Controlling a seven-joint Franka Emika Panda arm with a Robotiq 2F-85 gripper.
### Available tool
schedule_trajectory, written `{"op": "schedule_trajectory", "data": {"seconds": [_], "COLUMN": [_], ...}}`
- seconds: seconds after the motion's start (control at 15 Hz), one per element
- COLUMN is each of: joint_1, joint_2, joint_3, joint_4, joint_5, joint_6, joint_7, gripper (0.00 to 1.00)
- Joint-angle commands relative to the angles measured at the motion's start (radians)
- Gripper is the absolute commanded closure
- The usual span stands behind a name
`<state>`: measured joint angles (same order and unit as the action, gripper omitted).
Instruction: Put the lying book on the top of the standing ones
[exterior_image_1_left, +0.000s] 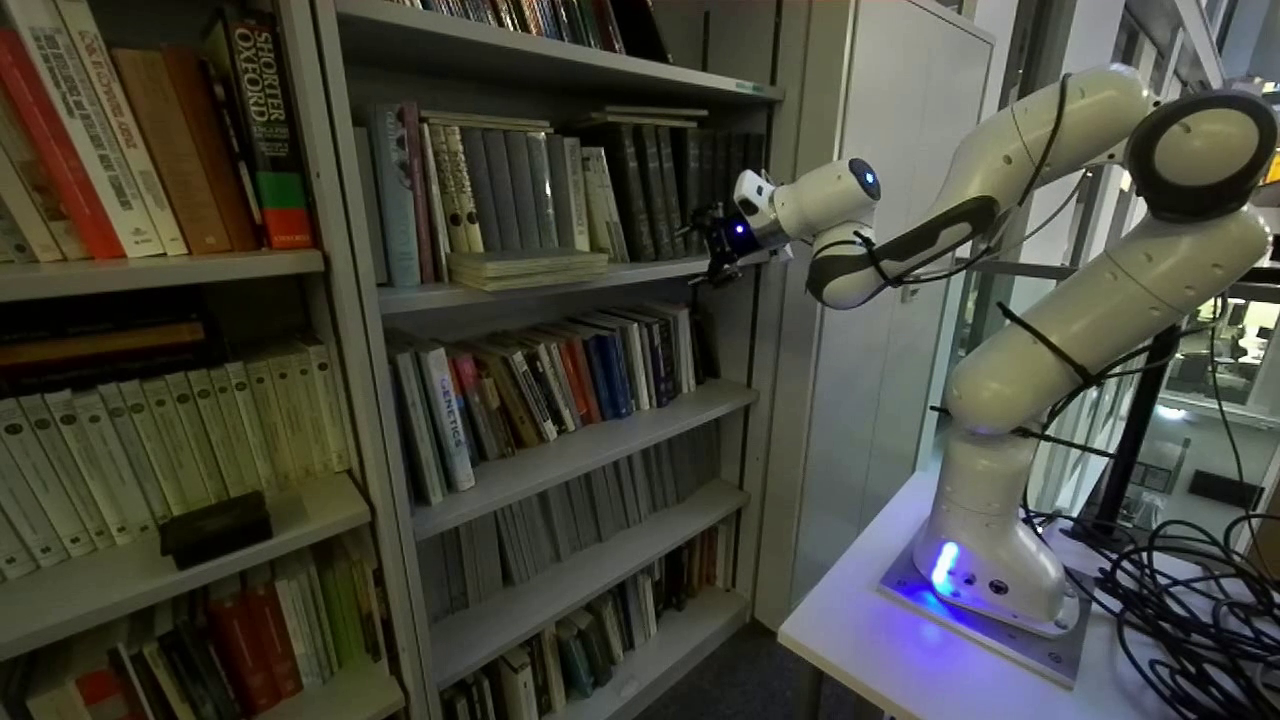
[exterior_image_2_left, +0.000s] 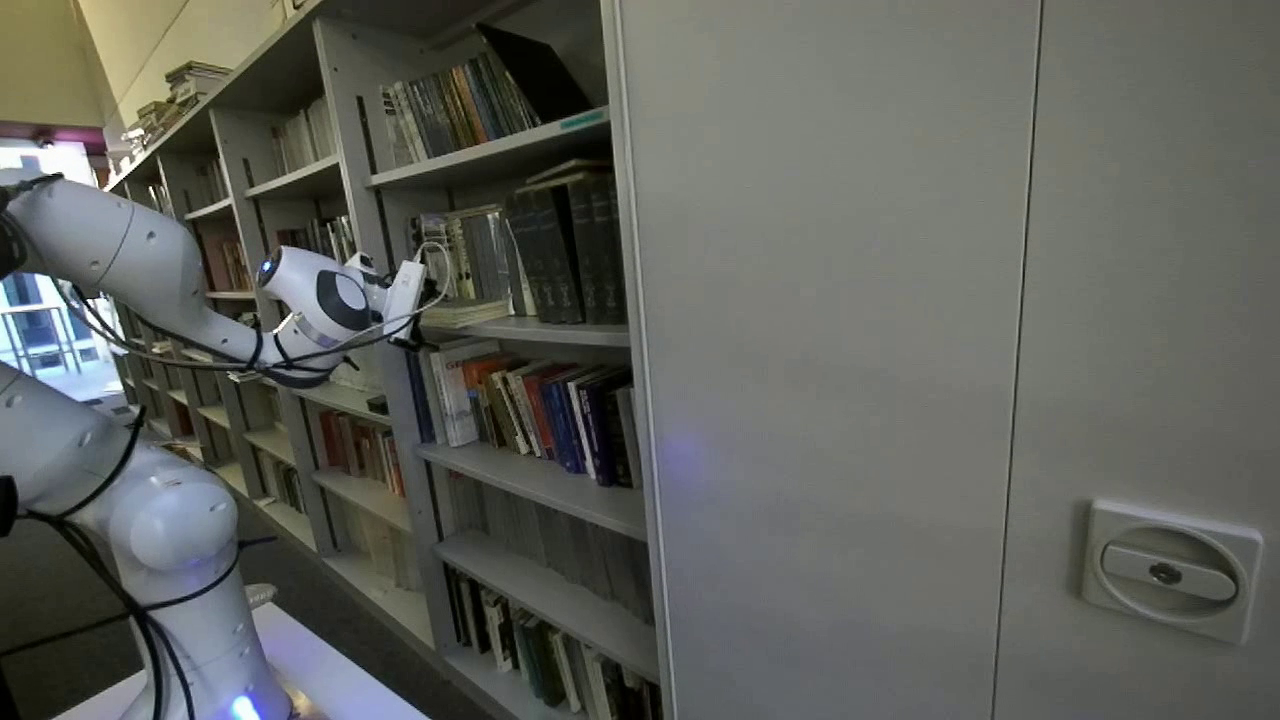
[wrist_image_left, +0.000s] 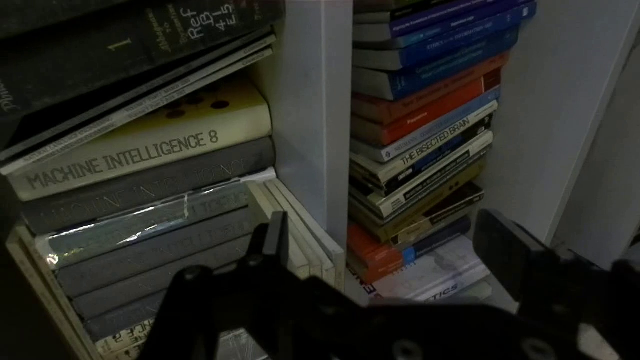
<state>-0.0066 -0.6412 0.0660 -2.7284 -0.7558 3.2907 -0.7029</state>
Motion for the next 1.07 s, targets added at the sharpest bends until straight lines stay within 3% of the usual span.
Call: {"op": "schedule_trajectory", "data": {"seconds": [0.0,0.47,0.8,0.93,1.0], "joint_1": [0.001,0.033,-0.003,-0.045,-0.107], "joint_2": [0.001,0.019,-0.003,-0.028,-0.054], "joint_3": [0.0,0.002,0.138,0.212,0.273], "joint_4": [0.0,0.009,0.011,0.018,0.023], "joint_5": [0.001,-0.013,-0.019,-0.017,-0.01], "joint_6": [-0.005,-0.018,-0.004,0.007,0.018], "joint_7": [0.0,0.002,-0.01,-0.004,0.009], "gripper": [0.0,0.0,0.0,0.0,0.0]}}
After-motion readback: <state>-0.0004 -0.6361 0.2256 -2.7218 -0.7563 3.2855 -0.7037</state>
